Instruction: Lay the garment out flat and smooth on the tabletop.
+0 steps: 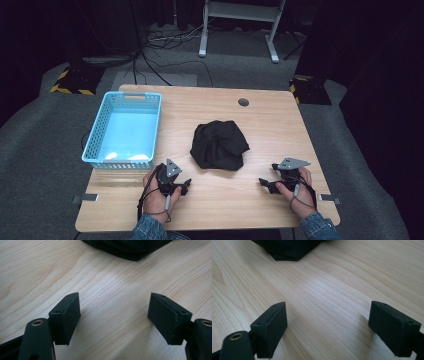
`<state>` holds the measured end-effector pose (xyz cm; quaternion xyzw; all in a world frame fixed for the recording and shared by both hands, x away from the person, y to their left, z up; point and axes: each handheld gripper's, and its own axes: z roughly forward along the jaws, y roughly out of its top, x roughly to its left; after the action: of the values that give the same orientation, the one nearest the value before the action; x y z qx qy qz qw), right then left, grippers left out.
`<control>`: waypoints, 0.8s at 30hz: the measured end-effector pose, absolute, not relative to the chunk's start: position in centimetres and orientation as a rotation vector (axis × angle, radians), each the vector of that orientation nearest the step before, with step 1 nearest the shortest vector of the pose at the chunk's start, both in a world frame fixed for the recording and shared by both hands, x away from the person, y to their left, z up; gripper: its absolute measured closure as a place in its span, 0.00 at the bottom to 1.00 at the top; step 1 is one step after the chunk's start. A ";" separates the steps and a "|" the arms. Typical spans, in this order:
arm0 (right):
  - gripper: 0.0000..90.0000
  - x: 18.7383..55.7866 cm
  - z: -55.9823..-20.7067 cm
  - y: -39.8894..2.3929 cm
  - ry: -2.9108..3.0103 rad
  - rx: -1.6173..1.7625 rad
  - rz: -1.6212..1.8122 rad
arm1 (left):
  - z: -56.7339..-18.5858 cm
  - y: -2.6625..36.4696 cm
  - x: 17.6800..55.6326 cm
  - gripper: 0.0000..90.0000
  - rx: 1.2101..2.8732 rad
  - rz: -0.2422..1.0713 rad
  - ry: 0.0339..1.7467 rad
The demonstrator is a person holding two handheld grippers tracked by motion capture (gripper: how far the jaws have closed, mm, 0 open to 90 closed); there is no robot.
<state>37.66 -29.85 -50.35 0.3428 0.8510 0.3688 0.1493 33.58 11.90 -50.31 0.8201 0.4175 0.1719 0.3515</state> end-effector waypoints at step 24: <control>0.17 37.7 -50.3 -29.8 2.445 0.986 1.060 | -49.6 10.1 33.9 0.31 2.119 0.496 1.065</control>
<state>37.67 -29.85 -50.35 0.3430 0.8509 0.3688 0.1494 33.88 10.08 -49.60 0.8188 0.4114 0.1917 0.3516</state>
